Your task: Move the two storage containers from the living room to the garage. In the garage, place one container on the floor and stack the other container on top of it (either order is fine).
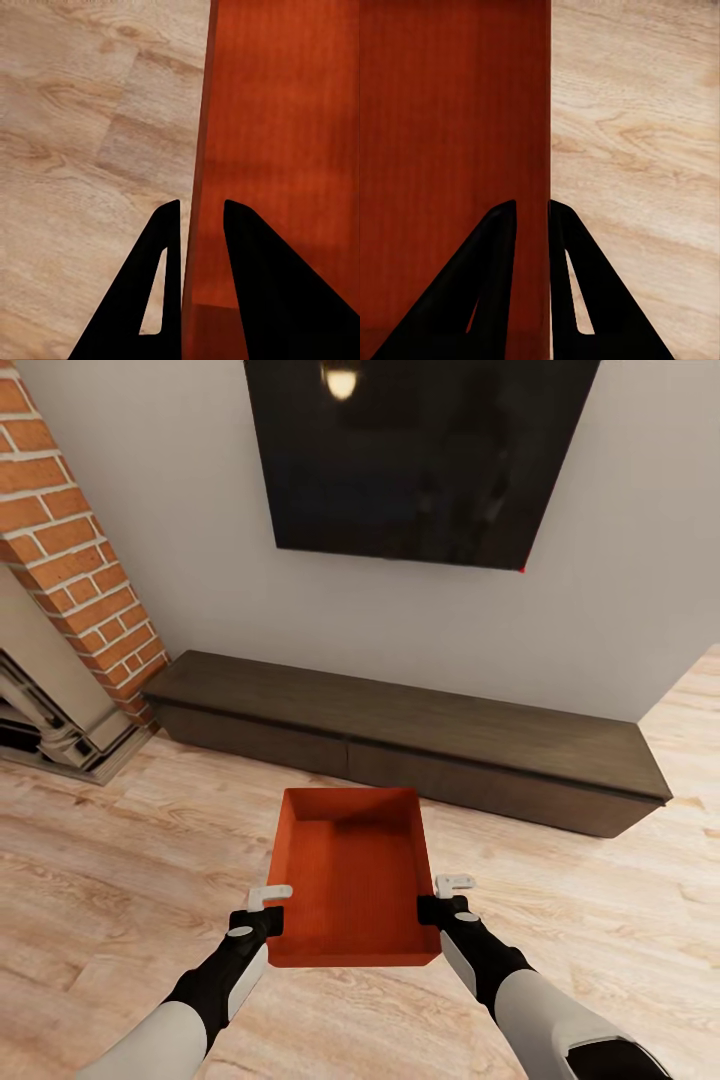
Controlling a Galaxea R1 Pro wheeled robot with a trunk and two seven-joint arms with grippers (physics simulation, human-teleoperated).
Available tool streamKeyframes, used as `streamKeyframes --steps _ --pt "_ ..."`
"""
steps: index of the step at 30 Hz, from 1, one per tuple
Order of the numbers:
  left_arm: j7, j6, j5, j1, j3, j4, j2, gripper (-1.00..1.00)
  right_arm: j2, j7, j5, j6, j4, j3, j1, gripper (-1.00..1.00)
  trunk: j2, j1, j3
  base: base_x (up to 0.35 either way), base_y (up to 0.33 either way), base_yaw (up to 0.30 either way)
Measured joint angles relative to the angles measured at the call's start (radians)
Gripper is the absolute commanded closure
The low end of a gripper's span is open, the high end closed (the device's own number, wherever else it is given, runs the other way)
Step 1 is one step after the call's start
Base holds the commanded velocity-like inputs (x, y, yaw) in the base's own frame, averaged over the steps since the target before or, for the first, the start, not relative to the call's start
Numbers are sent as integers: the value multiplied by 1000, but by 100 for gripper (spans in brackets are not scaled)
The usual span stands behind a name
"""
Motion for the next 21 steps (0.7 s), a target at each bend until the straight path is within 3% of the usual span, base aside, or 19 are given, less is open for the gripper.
streamKeyframes --steps 21 --pt "-4 1 -4 0 3 -1 1 100 0 0 -1 0 0 0 0 100 147 -81 66 0 0 0"
